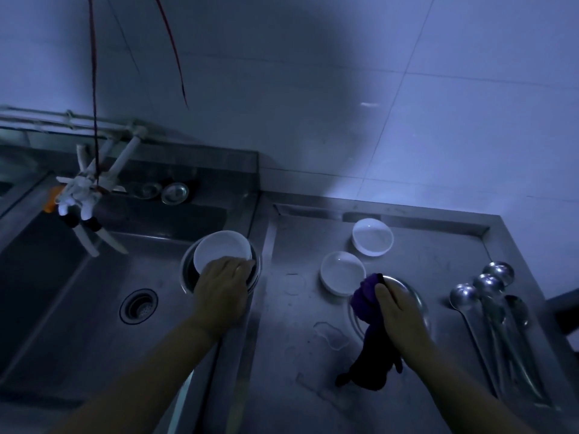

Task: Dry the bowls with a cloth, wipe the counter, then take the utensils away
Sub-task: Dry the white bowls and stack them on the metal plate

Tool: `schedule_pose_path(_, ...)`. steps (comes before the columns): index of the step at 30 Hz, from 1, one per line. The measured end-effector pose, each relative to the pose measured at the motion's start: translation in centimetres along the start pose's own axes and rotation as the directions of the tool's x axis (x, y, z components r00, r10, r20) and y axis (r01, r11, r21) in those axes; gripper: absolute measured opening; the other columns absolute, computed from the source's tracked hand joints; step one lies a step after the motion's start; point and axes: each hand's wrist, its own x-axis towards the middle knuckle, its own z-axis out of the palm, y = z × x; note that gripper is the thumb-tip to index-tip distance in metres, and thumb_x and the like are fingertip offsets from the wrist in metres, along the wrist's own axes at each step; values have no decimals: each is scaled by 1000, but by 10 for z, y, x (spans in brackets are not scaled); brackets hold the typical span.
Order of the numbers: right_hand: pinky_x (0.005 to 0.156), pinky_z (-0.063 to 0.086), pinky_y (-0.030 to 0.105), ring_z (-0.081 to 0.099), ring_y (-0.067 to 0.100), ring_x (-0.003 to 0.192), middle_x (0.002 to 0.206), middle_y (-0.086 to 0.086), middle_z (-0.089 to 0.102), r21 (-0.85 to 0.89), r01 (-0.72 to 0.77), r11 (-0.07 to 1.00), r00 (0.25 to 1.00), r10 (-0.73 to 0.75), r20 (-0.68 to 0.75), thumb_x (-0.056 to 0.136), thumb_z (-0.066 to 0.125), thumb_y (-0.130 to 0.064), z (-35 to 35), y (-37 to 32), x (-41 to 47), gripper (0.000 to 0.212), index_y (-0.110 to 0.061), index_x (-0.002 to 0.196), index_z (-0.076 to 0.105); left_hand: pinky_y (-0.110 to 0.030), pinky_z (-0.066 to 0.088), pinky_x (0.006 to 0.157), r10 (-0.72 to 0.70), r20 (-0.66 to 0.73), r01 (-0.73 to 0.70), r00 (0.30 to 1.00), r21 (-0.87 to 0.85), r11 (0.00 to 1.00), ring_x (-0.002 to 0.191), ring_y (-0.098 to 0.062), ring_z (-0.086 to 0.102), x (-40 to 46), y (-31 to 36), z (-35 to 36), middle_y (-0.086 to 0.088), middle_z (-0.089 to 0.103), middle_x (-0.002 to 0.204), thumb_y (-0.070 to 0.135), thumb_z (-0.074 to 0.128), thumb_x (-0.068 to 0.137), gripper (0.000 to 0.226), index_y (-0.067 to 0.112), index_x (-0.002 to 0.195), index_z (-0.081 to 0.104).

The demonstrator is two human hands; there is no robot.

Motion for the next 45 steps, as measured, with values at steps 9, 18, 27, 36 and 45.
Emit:
schedule_pose_path(9, 62, 41, 12, 55, 3, 68, 77, 0, 63, 2, -70, 998, 991, 69, -111, 98, 45, -10, -28, 12, -2, 22, -11, 82, 61, -28, 40, 75, -152, 661, 539, 735, -432, 723, 98, -23, 58, 50, 102, 101, -8, 63, 111, 24, 51, 91, 28, 10, 115, 57)
schedule_pose_path(18, 56, 40, 13, 51, -1, 61, 74, 5, 61, -7, -137, 991, 973, 133, -186, 98, 44, -11, -50, 36, -6, 22, -7, 84, 61, -46, 55, 77, -311, 899, 946, 310, -326, 1, 78, -29, 61, 73, 140, 179, -21, 61, 90, 13, 57, 86, 34, -13, 108, 55)
schedule_pose_path(27, 64, 44, 20, 56, 7, 68, 74, 7, 62, 32, -164, 986, 969, 167, -180, 98, 44, -11, -55, 49, -17, 22, -10, 85, 62, -21, 51, 39, -221, 950, 858, 219, -295, -420, 66, -24, 55, 75, 136, 158, -24, 56, 96, -12, 47, 83, 30, -11, 113, 52)
schedule_pose_path(36, 56, 39, 7, 54, -3, 62, 70, -8, 60, 49, -75, 996, 989, 80, -127, 97, 48, -11, -52, 39, -27, 29, -23, 74, 60, -23, 49, 54, -282, 727, 777, 626, -611, 150, 73, -15, 62, 45, 101, 90, -3, 63, 91, 4, 70, 70, 35, 15, 101, 57)
schedule_pose_path(45, 75, 37, 20, 56, 11, 87, 94, -4, 62, -25, 50, 998, 997, -49, 53, 98, 48, -17, -73, 20, -71, 18, -16, 107, 63, -14, 35, 58, -231, 232, 319, 945, -488, 813, 74, -3, 49, -9, 124, -33, 10, 52, 87, 34, 81, 62, 43, 25, 93, 53)
